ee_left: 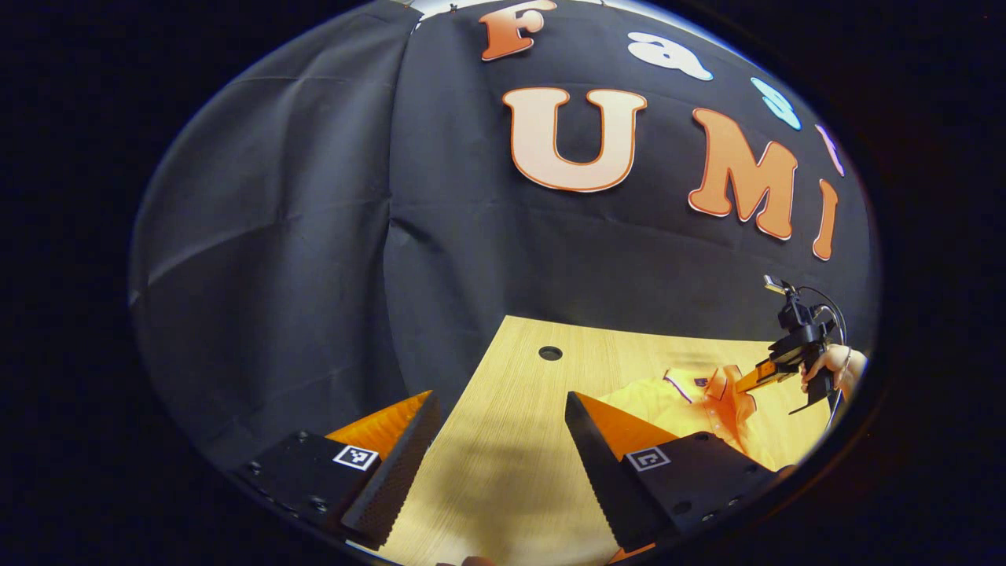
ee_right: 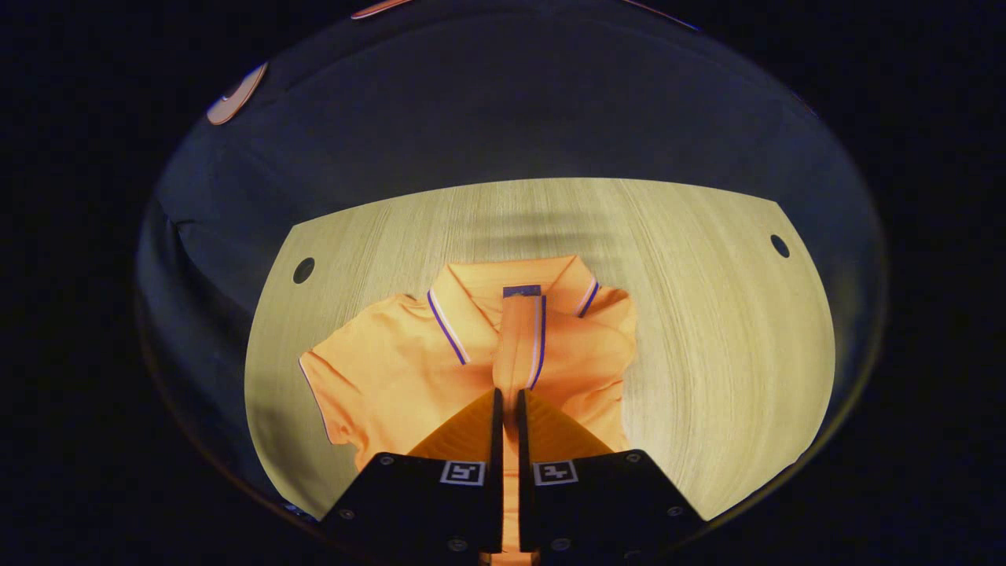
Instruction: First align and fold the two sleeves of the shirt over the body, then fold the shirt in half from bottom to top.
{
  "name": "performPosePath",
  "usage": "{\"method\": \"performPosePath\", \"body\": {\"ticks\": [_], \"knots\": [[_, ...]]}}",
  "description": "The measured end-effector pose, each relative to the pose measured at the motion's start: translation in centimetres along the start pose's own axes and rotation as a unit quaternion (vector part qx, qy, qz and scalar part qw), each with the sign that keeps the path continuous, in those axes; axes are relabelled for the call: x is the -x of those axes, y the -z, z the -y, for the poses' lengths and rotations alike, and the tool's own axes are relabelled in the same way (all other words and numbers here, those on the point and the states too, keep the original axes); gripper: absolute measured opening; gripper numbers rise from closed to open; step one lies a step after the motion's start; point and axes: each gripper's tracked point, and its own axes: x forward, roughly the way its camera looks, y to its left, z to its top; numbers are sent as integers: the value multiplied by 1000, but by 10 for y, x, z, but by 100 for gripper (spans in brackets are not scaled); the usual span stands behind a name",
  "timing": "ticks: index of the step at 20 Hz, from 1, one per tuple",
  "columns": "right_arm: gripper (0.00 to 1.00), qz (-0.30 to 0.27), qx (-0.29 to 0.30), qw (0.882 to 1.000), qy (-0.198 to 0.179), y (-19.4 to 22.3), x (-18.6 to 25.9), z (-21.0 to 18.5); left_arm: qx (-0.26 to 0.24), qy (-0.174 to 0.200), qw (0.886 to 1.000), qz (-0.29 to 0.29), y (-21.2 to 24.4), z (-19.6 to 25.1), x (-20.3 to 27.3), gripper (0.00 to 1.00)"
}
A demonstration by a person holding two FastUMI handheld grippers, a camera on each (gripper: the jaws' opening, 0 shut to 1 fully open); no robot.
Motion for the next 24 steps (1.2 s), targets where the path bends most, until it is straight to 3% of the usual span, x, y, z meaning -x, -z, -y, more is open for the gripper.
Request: {"method": "performPosePath", "body": {"ticks": [3,5,6,8,16,24], "knots": [[19,0,2,1000,-19,1,-5,-14,2,0,1000,-5,3,-2,-1,98],[35,4,9,1000,-26,0,-4,-18,3,1,1000,-7,5,0,-3,98],[60,10,14,1000,-23,0,-5,-17,4,3,1000,-8,6,2,-2,98],[100,23,18,999,-22,-3,-4,-16,6,8,1000,-10,6,8,-6,98],[99,81,15,996,-23,-22,27,-3,9,40,998,-38,14,49,-18,98],[99,176,32,984,-7,-53,97,34,14,83,991,-107,38,103,-38,98]]}}
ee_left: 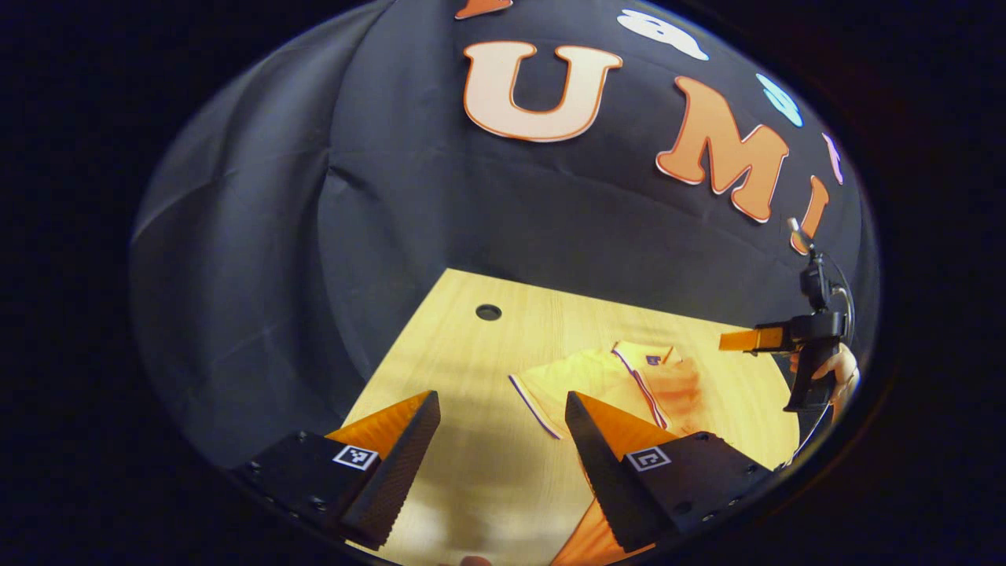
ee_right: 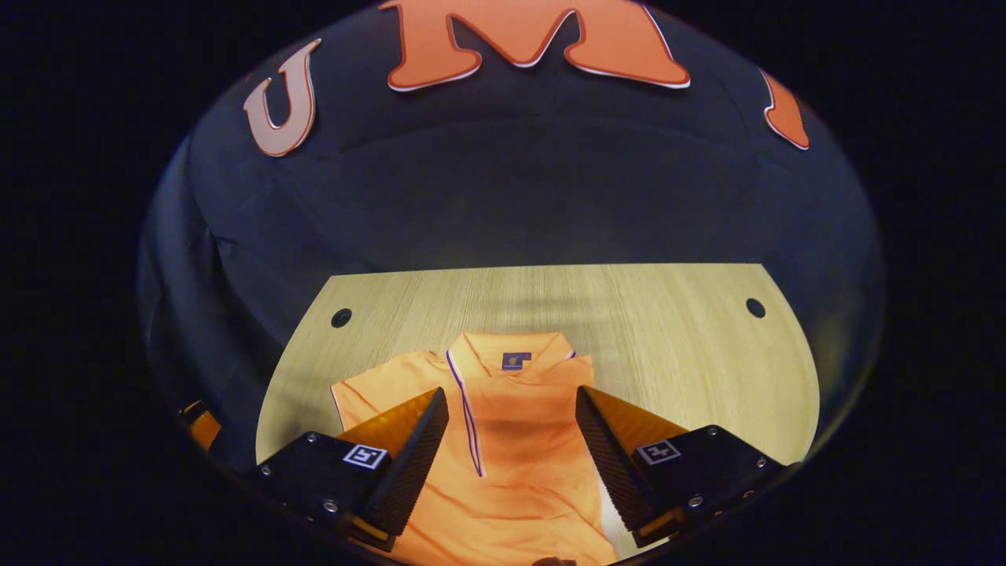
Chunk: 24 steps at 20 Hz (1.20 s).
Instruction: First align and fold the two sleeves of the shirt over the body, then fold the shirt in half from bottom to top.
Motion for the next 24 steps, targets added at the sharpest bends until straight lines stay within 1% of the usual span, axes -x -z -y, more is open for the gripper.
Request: {"method": "performPosePath", "body": {"ticks": [4,6,8,11,14,16,18,20,22,24], "knots": [[99,53,17,998,17,-23,33,26,11,18,998,-54,17,26,-24,98],[99,70,20,997,19,-27,47,36,15,22,996,-83,26,35,-40,98],[99,79,19,997,13,-29,60,42,17,28,993,-116,33,47,-56,98],[99,83,14,996,-1,-27,75,53,19,20,987,-161,39,51,-88,98],[99,88,16,996,-2,-25,86,72,18,13,978,-206,49,58,-114,98],[99,91,13,996,-1,-23,94,86,17,-8,974,-226,52,54,-136,98],[99,91,7,996,-3,-21,99,97,27,-34,968,-247,57,47,-153,99],[99,87,1,996,-7,-16,104,107,38,-42,964,-259,61,48,-172,99],[99,84,-6,996,-10,-12,106,116,32,-59,959,-275,68,40,-187,99],[99,81,-13,997,-14,-8,109,124,40,-79,953,-290,73,37,-198,99]]}}
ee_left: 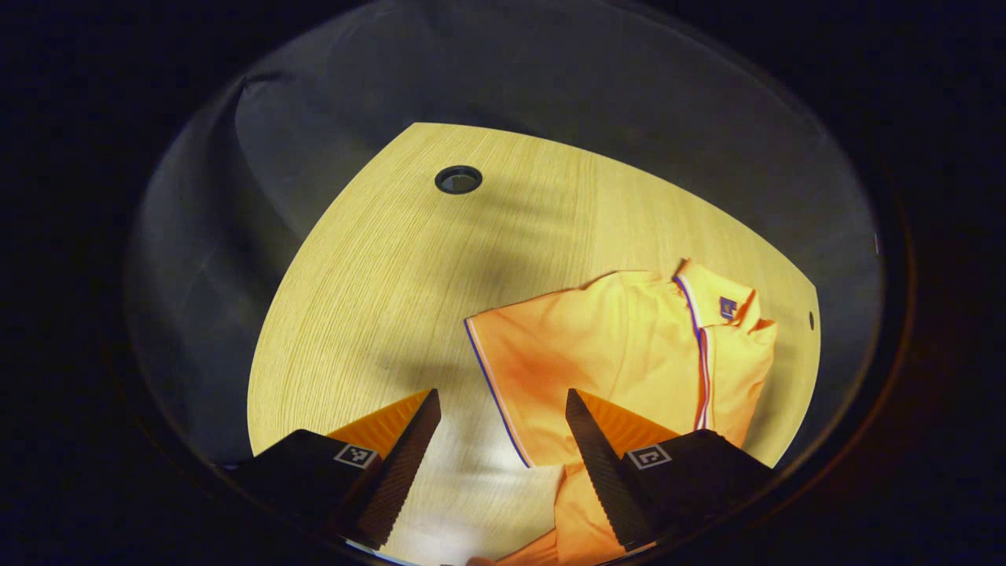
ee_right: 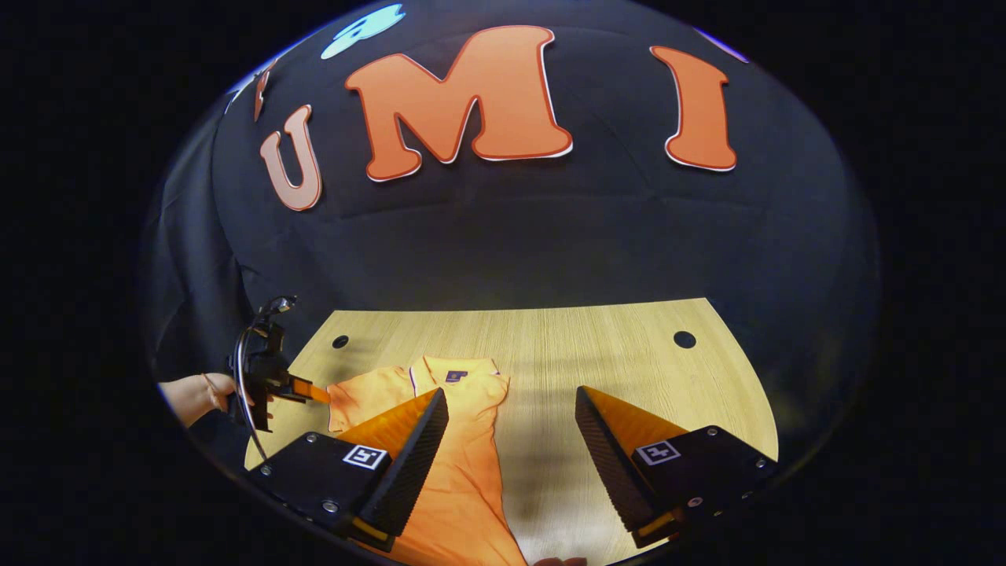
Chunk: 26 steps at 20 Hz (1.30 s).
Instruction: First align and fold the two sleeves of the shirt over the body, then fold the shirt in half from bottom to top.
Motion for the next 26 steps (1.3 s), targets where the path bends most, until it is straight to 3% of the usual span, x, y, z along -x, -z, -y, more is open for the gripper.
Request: {"method": "performPosePath", "body": {"ticks": [12,16,18,19,21,26], "knots": [[99,-12,-16,1000,-5,9,3,25,57,-51,996,-41,12,-6,-30,98],[99,-8,-26,999,-16,7,7,22,53,-44,997,-38,11,2,-36,68],[99,-8,-25,1000,-16,7,8,21,47,-20,998,-37,10,11,-36,43],[99,-7,-24,1000,-15,7,9,21,63,-9,997,-43,13,16,-33,12],[99,-3,-16,1000,-10,6,10,19,85,2,996,-32,11,17,-29,2],[99,11,-9,1000,-6,-1,11,14,61,15,998,2,-4,22,-7,2]]}}
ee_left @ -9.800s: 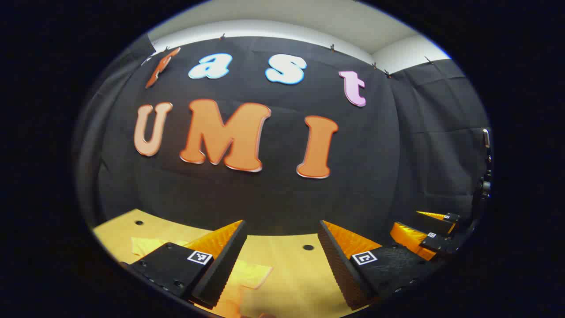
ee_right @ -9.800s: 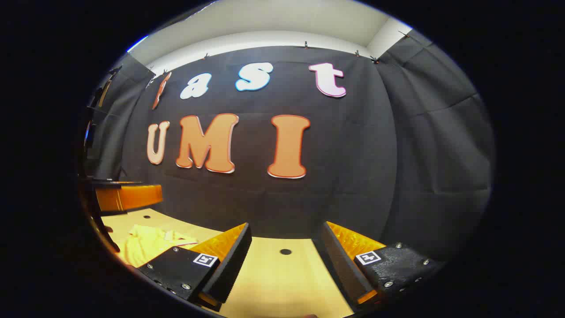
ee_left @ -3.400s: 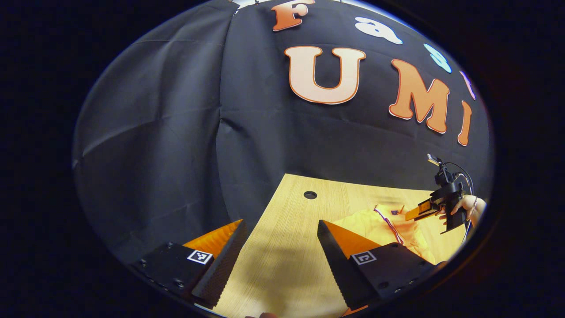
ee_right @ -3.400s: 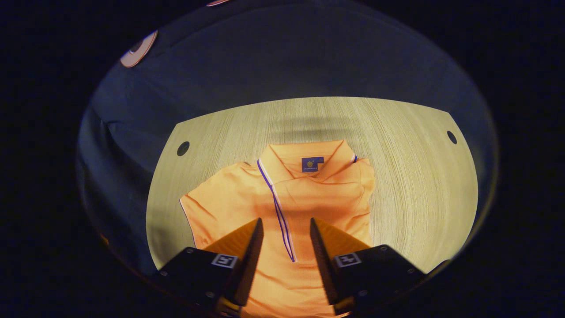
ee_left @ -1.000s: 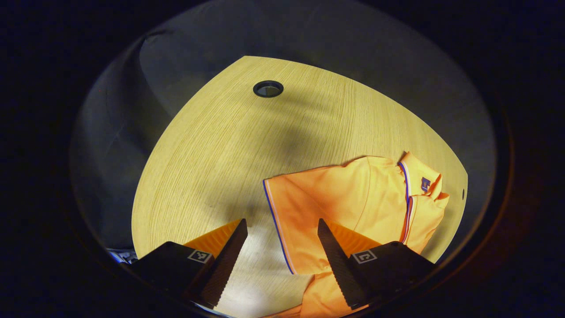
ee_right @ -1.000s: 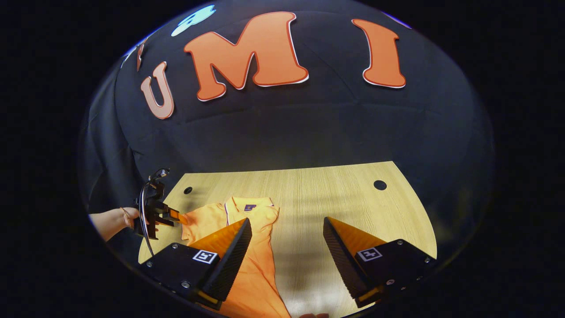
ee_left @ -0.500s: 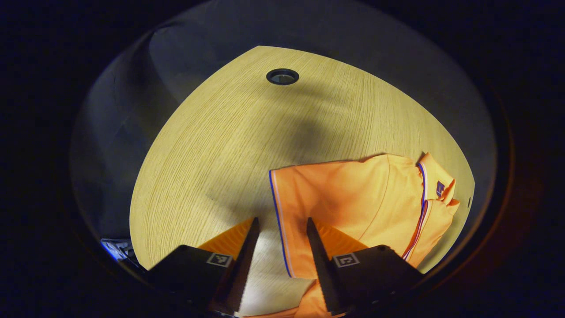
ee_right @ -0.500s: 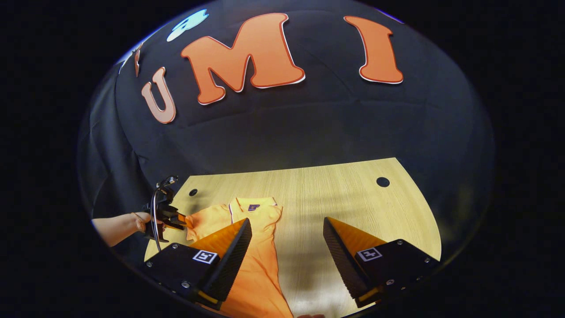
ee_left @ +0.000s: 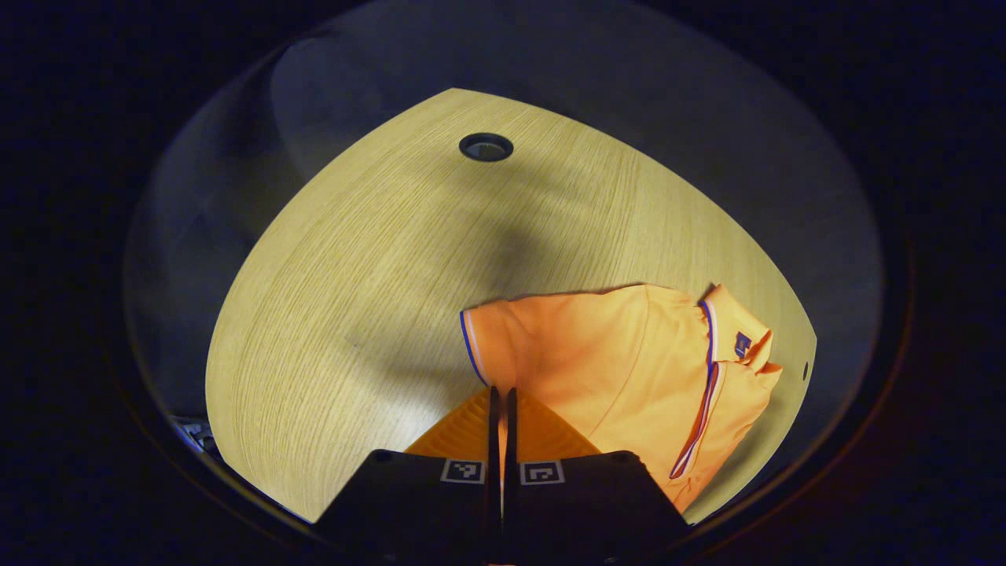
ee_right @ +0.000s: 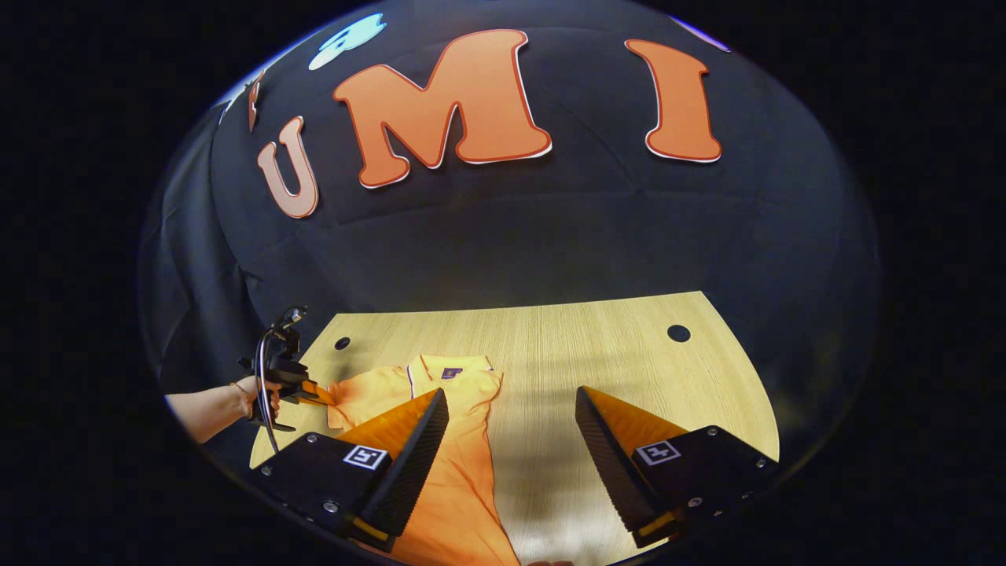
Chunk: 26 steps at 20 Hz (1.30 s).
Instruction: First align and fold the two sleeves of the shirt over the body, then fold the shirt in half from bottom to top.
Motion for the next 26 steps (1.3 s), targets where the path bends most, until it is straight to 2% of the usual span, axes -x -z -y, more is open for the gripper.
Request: {"method": "performPosePath", "body": {"ticks": [6,12,19,26], "knots": [[99,7,4,1000,-5,-6,5,-12,-52,39,997,29,-14,49,42,1],[99,20,4,1000,2,-12,14,-6,-114,69,990,39,-10,114,65,1],[99,22,-6,1000,21,-10,23,17,-183,97,978,30,16,199,64,0],[99,14,-21,999,39,0,28,43,-227,113,967,4,49,252,57,2]]}}
